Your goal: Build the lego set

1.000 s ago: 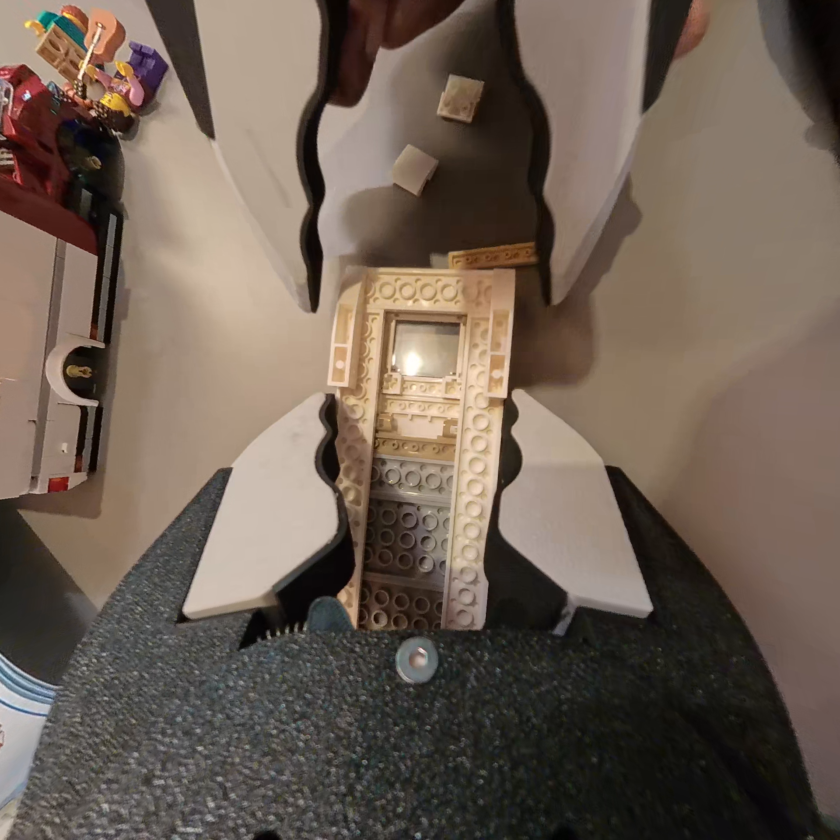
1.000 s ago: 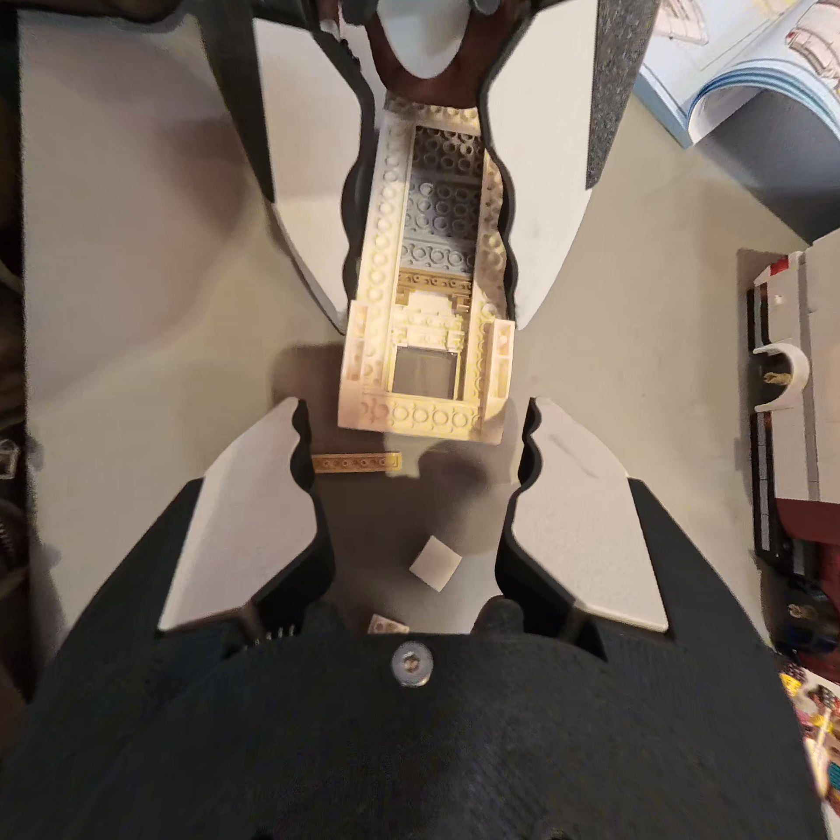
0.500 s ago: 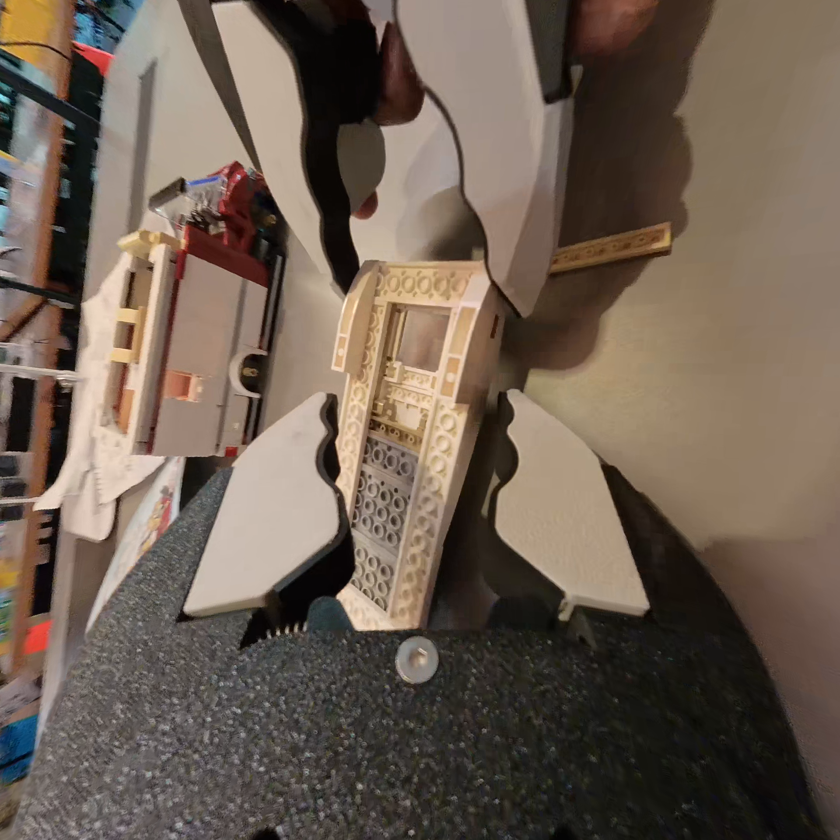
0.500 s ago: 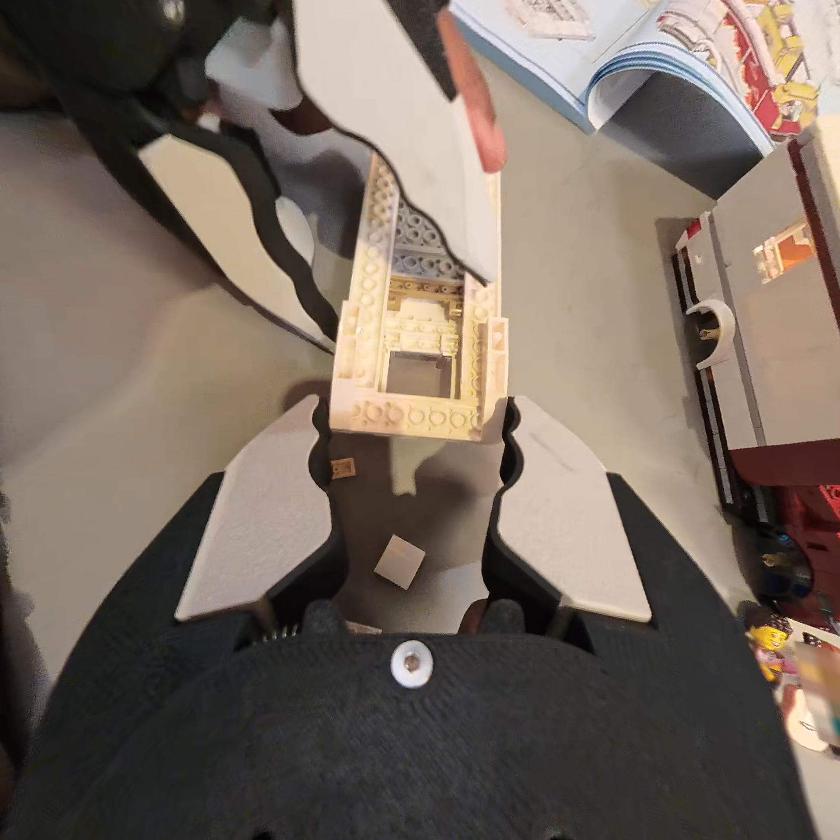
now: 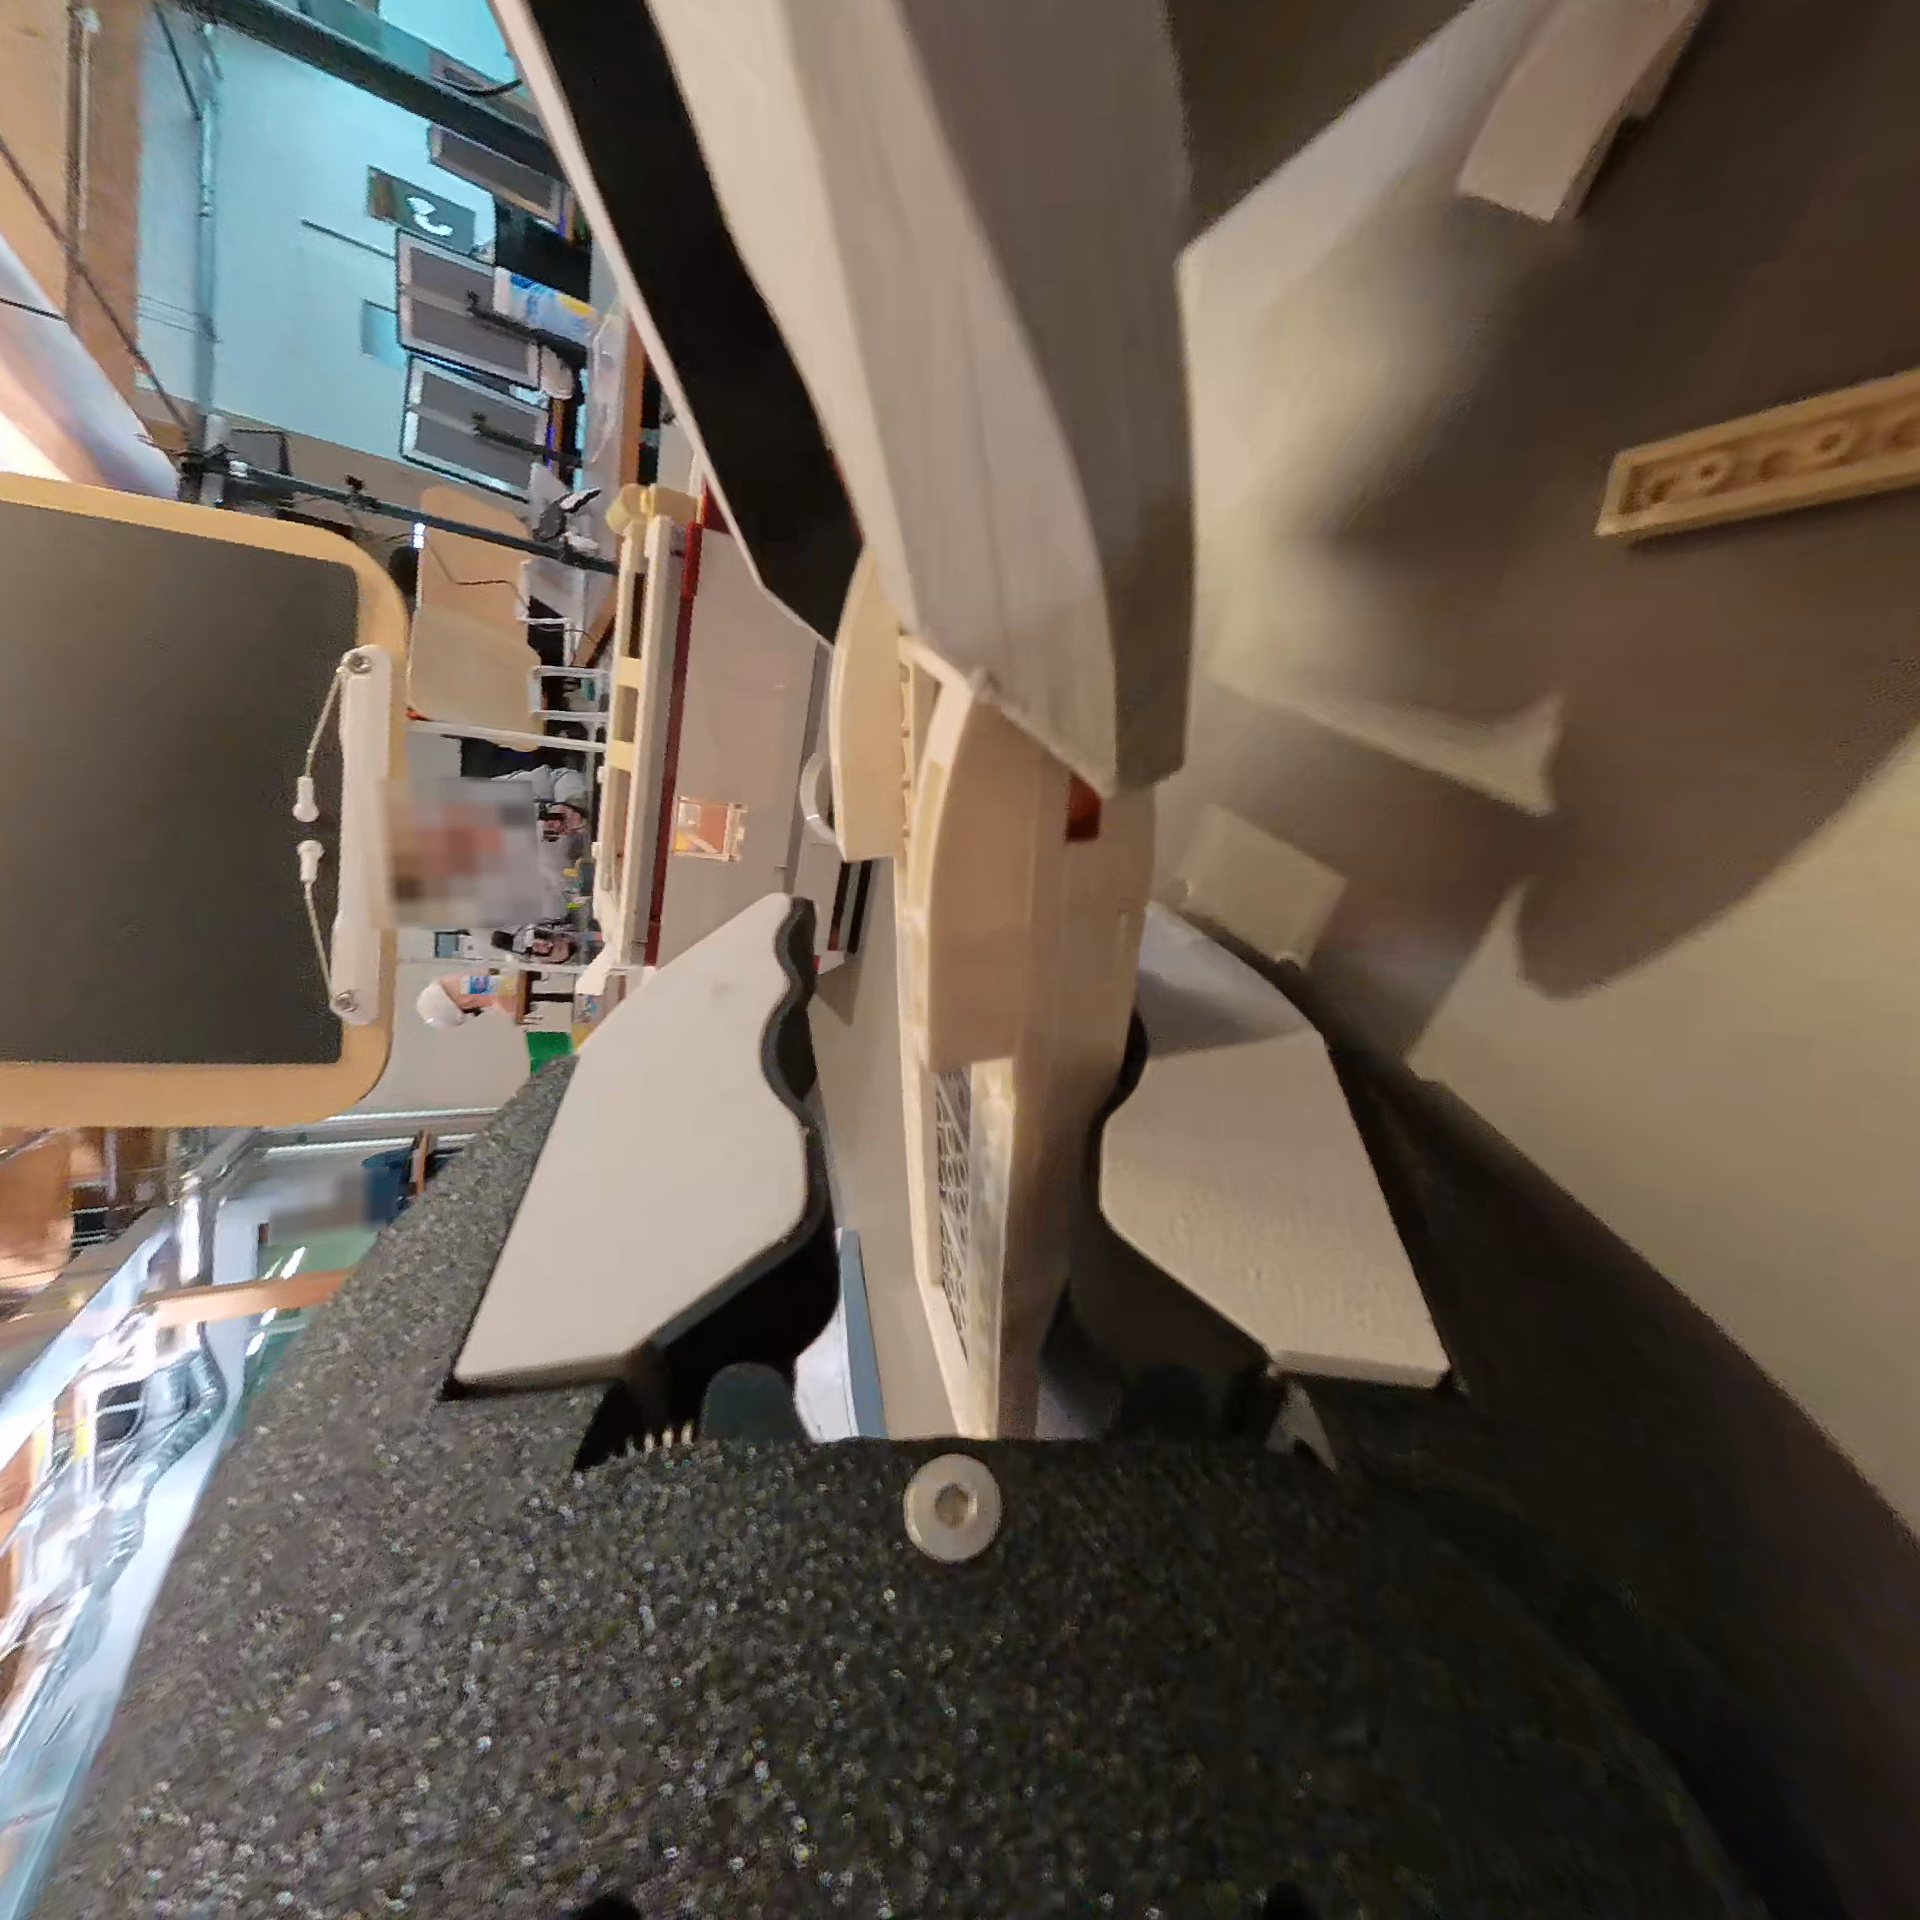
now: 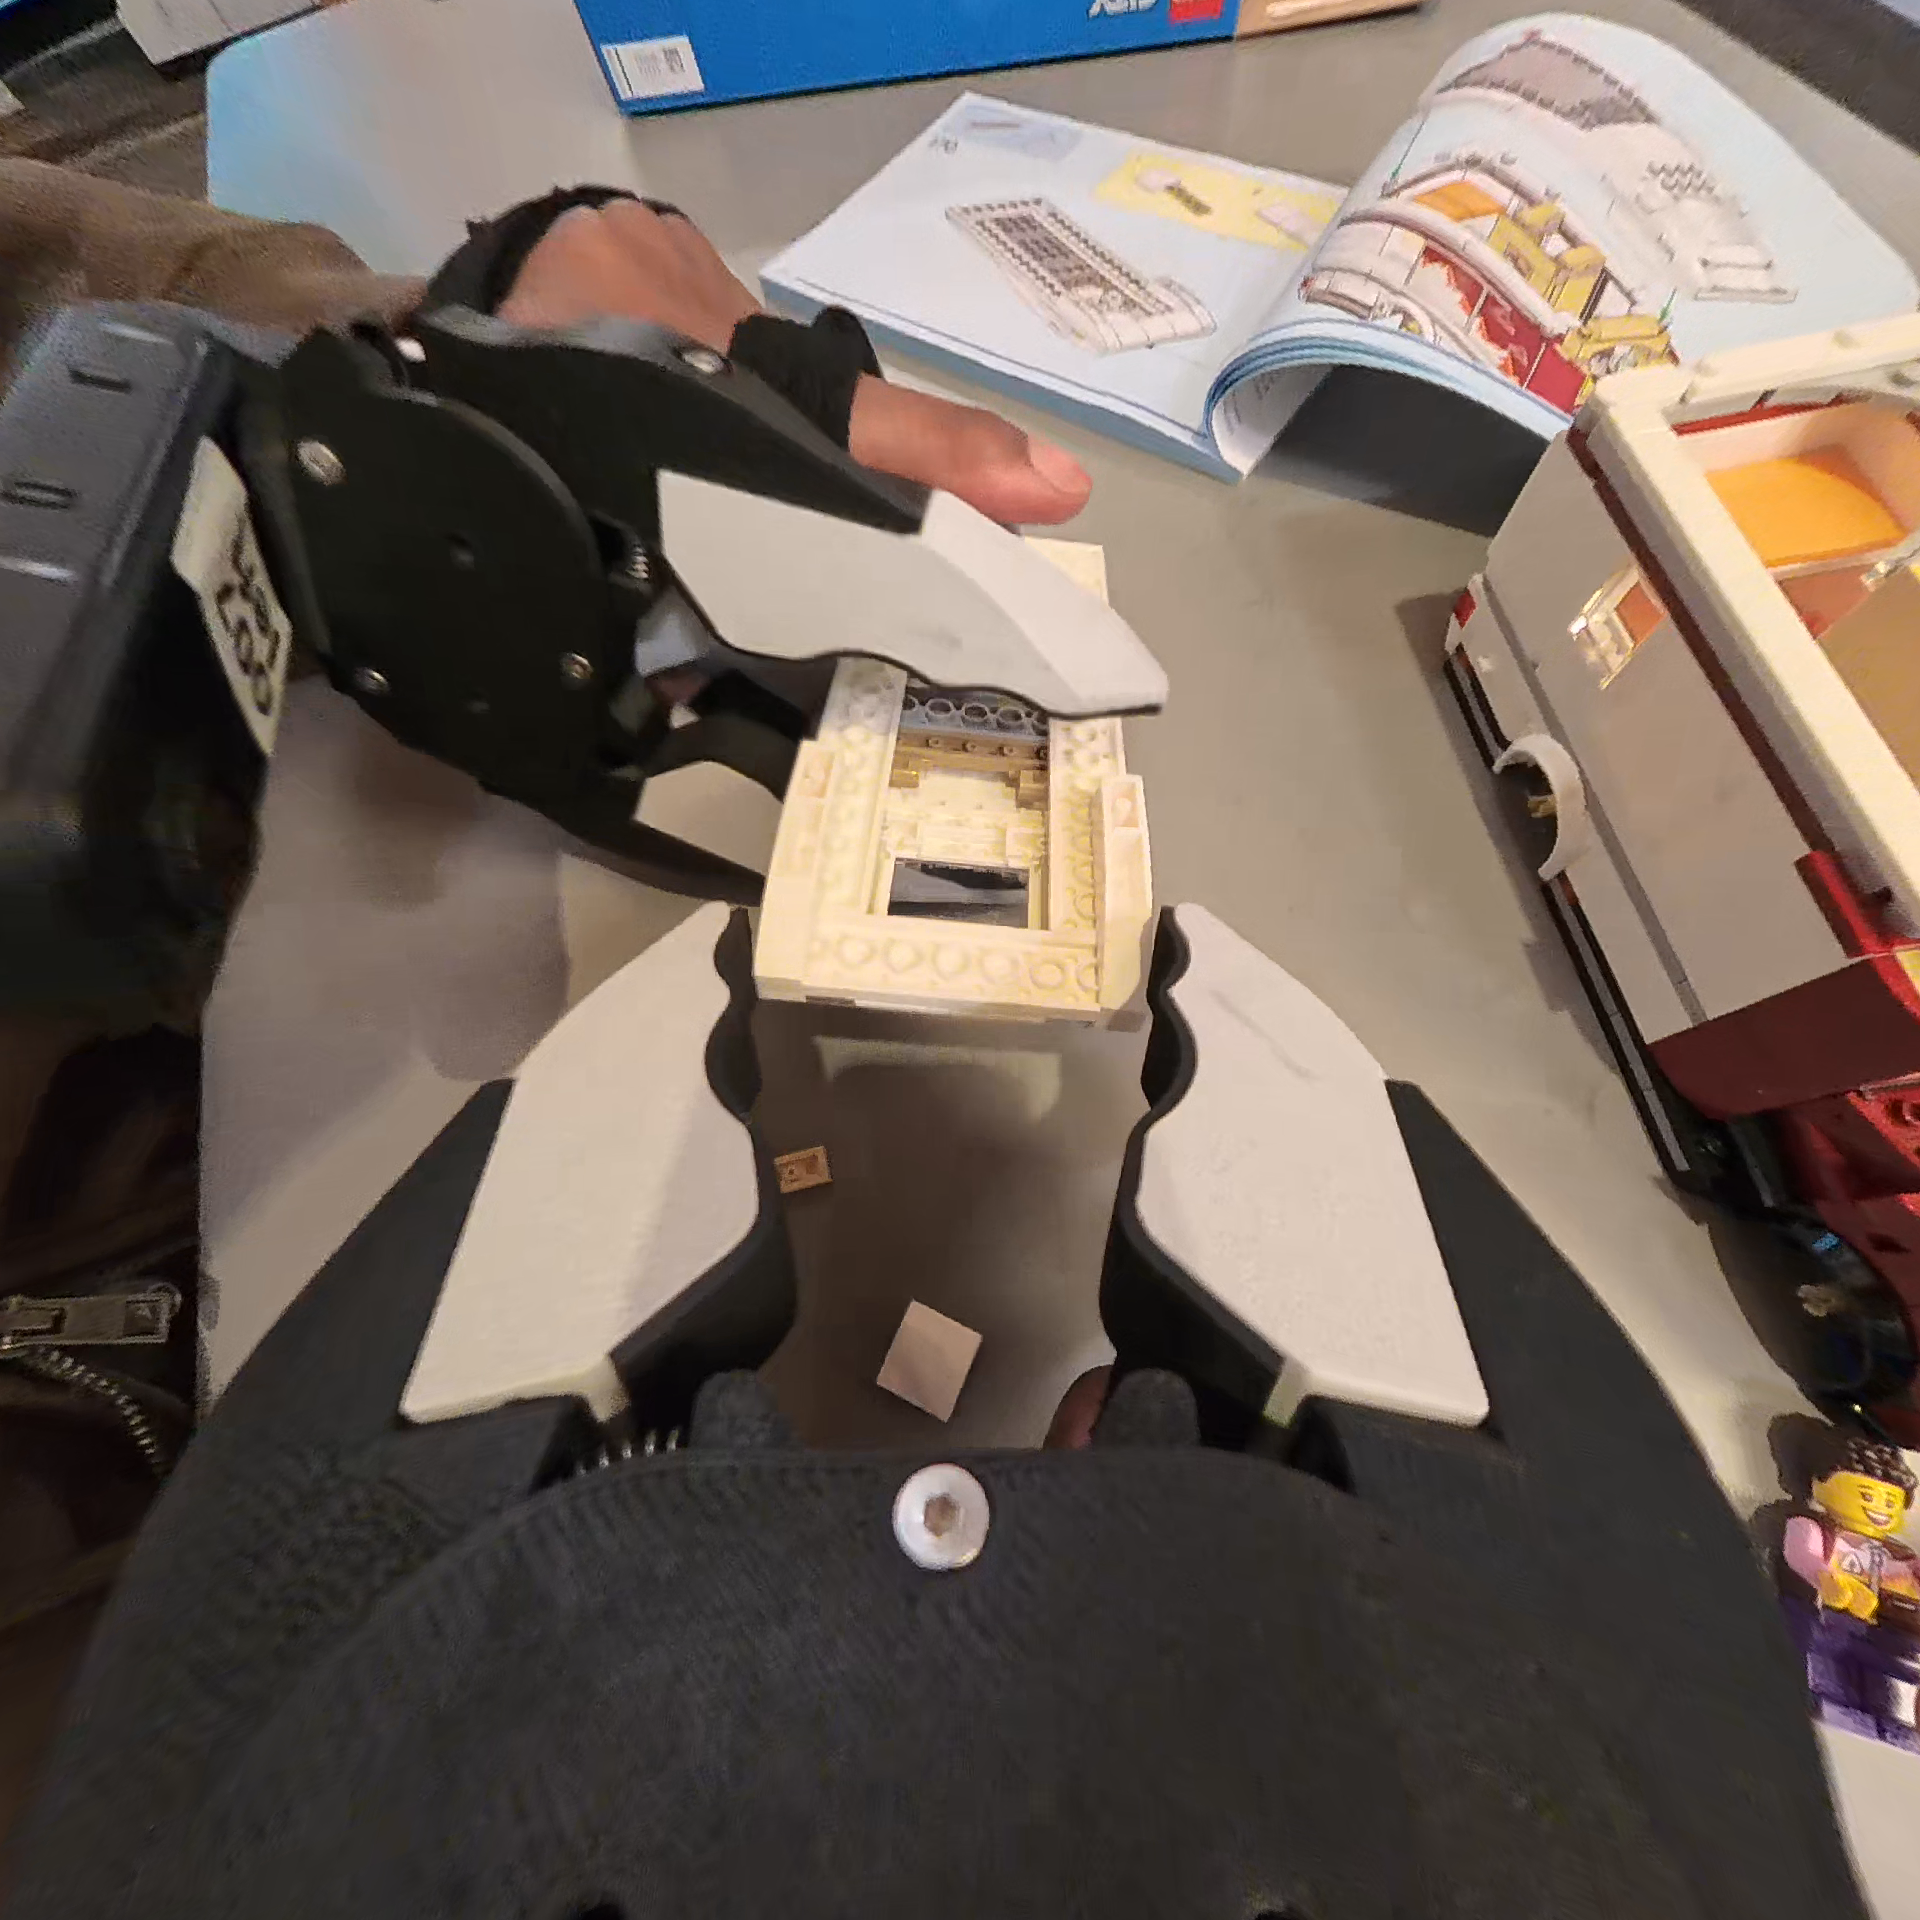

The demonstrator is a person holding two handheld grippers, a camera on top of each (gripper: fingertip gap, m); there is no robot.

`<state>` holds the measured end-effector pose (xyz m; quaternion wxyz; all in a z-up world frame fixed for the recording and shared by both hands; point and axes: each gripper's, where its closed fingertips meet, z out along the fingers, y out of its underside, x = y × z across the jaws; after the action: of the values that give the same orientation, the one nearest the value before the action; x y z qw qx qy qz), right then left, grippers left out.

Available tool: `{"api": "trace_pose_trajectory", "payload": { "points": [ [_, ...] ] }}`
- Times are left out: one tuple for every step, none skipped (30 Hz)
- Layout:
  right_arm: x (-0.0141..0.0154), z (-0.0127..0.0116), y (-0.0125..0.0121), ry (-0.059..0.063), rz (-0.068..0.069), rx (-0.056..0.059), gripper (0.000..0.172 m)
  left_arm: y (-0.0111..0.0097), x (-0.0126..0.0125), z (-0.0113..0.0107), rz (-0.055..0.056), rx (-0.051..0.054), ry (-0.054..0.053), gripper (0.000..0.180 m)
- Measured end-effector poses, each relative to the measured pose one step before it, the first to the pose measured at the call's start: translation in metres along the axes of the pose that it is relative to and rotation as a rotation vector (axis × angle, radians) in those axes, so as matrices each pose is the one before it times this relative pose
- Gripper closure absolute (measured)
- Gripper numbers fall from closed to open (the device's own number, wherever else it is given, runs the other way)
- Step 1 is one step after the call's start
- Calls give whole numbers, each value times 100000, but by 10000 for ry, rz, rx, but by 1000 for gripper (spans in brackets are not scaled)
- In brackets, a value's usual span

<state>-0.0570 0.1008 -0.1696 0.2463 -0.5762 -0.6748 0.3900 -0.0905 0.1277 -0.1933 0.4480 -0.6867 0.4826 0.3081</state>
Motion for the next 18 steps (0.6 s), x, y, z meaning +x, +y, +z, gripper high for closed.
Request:
{"api": "trace_pose_trajectory", "payload": {
  "points": [
    [-13, 15, -113, 40, -71, 86, 99, 11, -37, 104, 32, -14, -61, 130],
    [73, -14, -124, 79, -70, 87, 99, 13, 20, 66, 70, 6, -34, 135],
    [82, -24, -133, 53, -74, 84, 99, 25, 63, 71, 168, -2, -50, 142],
    [55, -20, -99, 38, -74, 69, 99, 35, -13, 54, 260, -25, -149, 148],
    [72, -11, -82, 36, -55, 65, 99, 47, -173, 55, 308, -68, -248, 149],
    [79, 10, -58, 32, -25, 73, 99, 71, -149, 56, 283, -75, -201, 151],
    [85, -1, -65, 29, -17, 87, 99, 50, -173, 75, 192, -48, -207, 153],
    [88, 0, -27, 14, -18, 67, 99, 39, -156, 63, 140, -7, -201, 155],
    [66, 1, 44, -22, 0, 22, 99, 31, -147, 46, 166, 29, -178, 158],
    [45, -22, 65, -34, 2, 14, 99, 33, -158, 42, 154, 52, -168, 159],
    [59, -48, 28, -12, -15, 23, 99, 17, -169, 43, 73, 61, -159, 160],
    [79, -78, 11, 11, -24, 24, 99, 6, -171, 52, 23, 50, -123, 163],
    [62, -102, -22, 16, -55, 30, 99, -25, -146, 55, 0, 49, -103, 164],
    [64, -119, -11, 25, -86, 16, 100, -55, -49, 73, -23, 48, -42, 164],
    [84, -139, 31, 47, -101, -18, 100, -20, -39, 86, -31, 11, -33, 164],
    [109, -155, 61, 63, -119, -42, 101, 51, 18, 100, -26, -34, -1, 164],
    [135, -181, 123, 79, -132, -69, 102, 125, 71, 97, -29, -69, 38, 164],
    [160, -211, 151, 85, -134, -81, 103, 167, 95, 92, -16, -84, 52, 164]
  ]
}}
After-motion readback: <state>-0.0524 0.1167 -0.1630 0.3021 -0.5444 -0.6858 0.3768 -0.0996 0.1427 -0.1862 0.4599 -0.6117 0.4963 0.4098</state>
